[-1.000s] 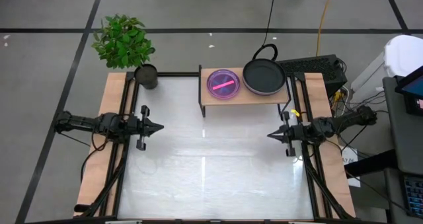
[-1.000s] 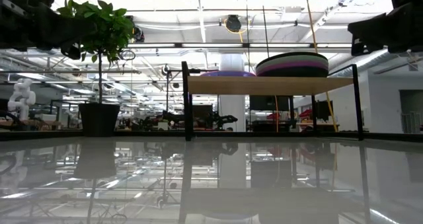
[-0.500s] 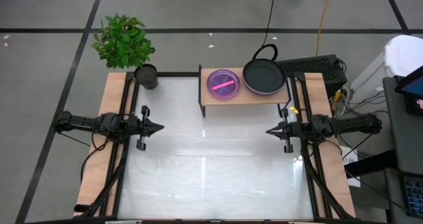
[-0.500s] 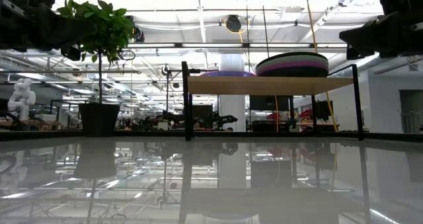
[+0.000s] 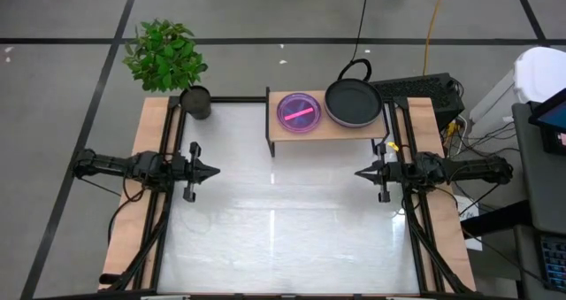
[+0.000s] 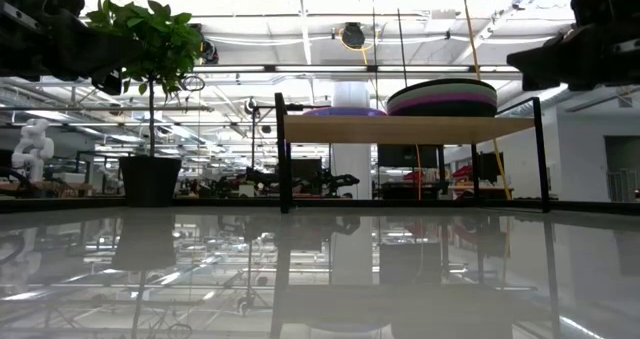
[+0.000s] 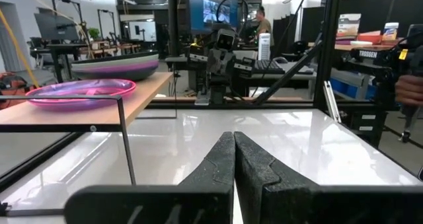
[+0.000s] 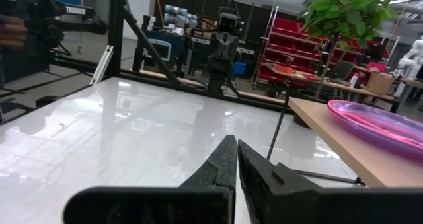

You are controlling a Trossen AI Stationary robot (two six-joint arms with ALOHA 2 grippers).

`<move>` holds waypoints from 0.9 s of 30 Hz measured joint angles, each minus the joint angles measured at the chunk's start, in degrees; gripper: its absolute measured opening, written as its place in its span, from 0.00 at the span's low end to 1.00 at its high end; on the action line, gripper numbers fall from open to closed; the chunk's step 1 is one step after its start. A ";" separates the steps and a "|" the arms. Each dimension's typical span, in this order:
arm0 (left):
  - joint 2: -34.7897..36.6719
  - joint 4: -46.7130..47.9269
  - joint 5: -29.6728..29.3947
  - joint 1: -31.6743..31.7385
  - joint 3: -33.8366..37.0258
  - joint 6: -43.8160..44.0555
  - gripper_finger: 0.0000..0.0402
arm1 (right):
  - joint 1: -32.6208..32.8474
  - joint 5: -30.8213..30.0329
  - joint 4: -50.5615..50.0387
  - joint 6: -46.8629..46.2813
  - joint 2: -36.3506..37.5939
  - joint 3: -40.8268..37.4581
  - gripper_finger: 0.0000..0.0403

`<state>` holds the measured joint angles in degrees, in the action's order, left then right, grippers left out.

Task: Place and stack plates onto a shelf
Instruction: Return to Home Position

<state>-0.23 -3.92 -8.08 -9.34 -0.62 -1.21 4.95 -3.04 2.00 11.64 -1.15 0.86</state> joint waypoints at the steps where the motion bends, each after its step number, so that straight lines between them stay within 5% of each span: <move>1: 0.00 -0.02 0.00 0.00 0.00 0.00 0.00 | -0.52 0.64 -0.09 0.01 0.00 0.01 0.00; 27: 0.00 0.34 0.02 0.00 0.00 -0.55 0.00 | -7.28 1.56 -0.70 -0.48 0.00 0.02 0.00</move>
<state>-0.23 -3.58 -8.05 -9.34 -0.62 -1.76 -2.33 -1.48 1.30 11.16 -1.15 0.89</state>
